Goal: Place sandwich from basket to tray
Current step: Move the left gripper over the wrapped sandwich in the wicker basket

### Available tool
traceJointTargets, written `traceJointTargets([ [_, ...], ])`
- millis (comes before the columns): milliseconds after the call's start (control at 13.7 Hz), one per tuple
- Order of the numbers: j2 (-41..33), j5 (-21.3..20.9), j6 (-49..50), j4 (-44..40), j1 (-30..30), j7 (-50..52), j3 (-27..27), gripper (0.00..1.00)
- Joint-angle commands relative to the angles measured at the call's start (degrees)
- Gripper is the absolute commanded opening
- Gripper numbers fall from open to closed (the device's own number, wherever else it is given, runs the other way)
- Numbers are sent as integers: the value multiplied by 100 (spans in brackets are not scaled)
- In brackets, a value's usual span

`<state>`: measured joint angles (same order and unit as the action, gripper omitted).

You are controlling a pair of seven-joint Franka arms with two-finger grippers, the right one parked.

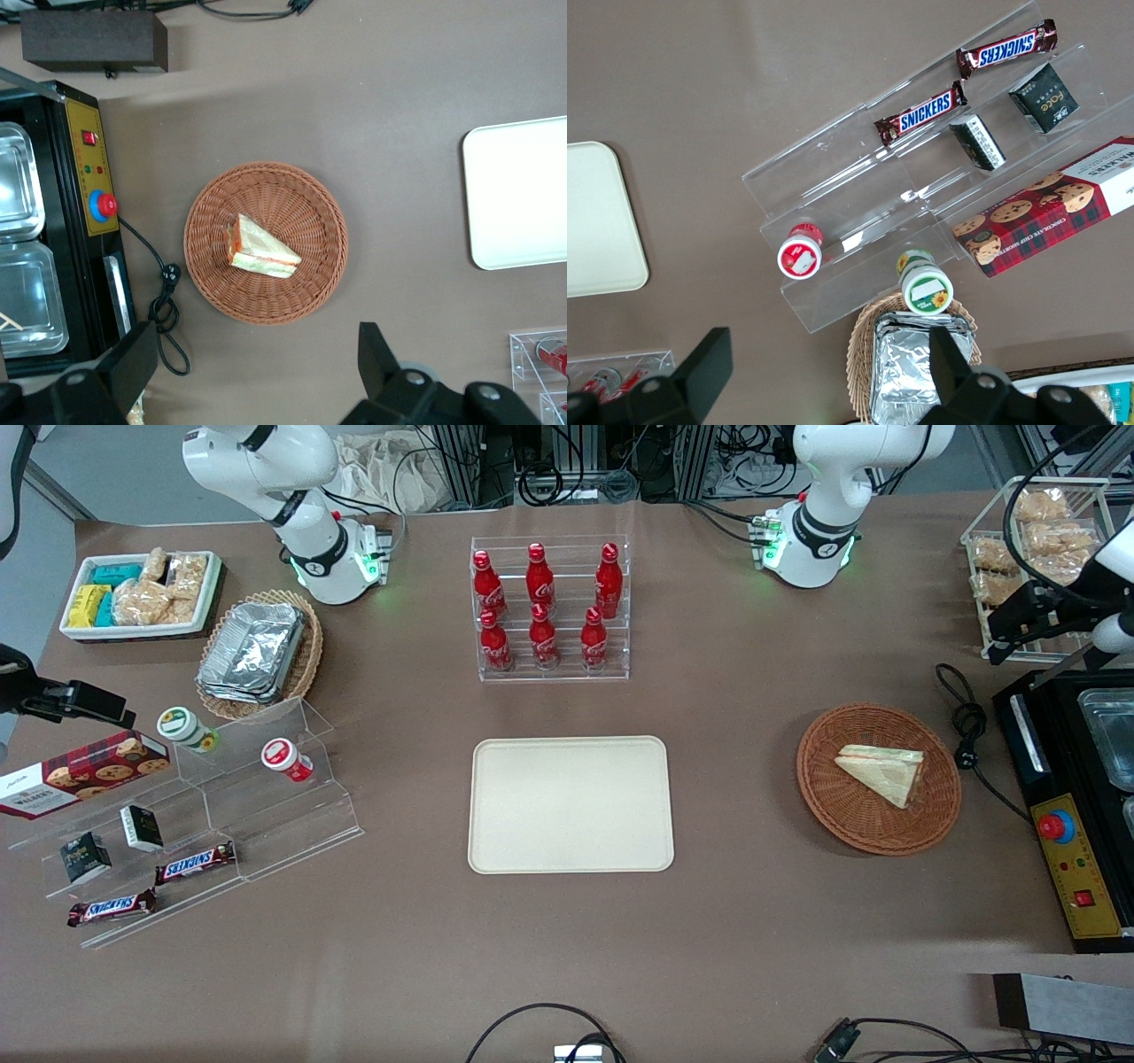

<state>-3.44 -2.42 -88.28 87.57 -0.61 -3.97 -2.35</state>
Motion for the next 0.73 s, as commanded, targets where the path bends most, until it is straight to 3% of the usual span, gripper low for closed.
traceJointTargets([
  [0,44,66,100,-3,-27,542,-3,100],
  [657,713,-39,-162,250,79,2039,129,100],
])
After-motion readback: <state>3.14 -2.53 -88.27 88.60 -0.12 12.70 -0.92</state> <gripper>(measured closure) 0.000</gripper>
